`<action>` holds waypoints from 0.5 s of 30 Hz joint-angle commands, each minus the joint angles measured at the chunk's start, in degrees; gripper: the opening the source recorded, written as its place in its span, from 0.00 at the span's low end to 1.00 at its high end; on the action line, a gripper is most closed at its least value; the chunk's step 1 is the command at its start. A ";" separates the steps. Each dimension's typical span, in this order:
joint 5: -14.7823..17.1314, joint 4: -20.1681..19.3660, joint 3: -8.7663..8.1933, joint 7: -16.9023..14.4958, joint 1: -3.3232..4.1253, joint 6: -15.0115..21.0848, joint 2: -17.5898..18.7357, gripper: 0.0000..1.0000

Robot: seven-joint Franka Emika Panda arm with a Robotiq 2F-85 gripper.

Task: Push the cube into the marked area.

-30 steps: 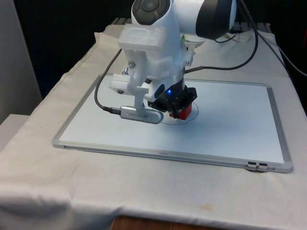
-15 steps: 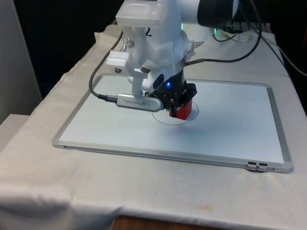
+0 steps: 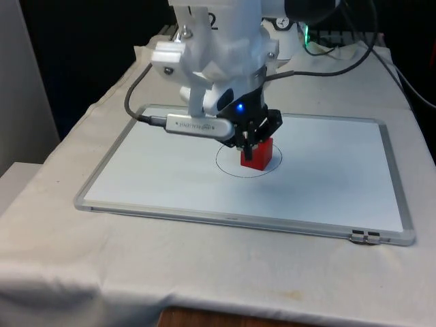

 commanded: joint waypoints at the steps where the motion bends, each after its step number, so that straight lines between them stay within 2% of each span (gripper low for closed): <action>1: 0.17 -0.46 -0.17 0.63 0.23 0.80 -0.63 0.00; 5: 0.00 0.00 -0.06 1.55 0.11 0.00 -0.92 0.00; 6: 0.06 -0.29 -0.29 2.29 0.34 0.63 -1.26 0.00; 14: -0.11 0.17 -0.63 5.50 0.57 0.17 -2.23 0.00; 15: 0.00 0.17 -0.34 4.76 0.34 0.00 -2.01 0.00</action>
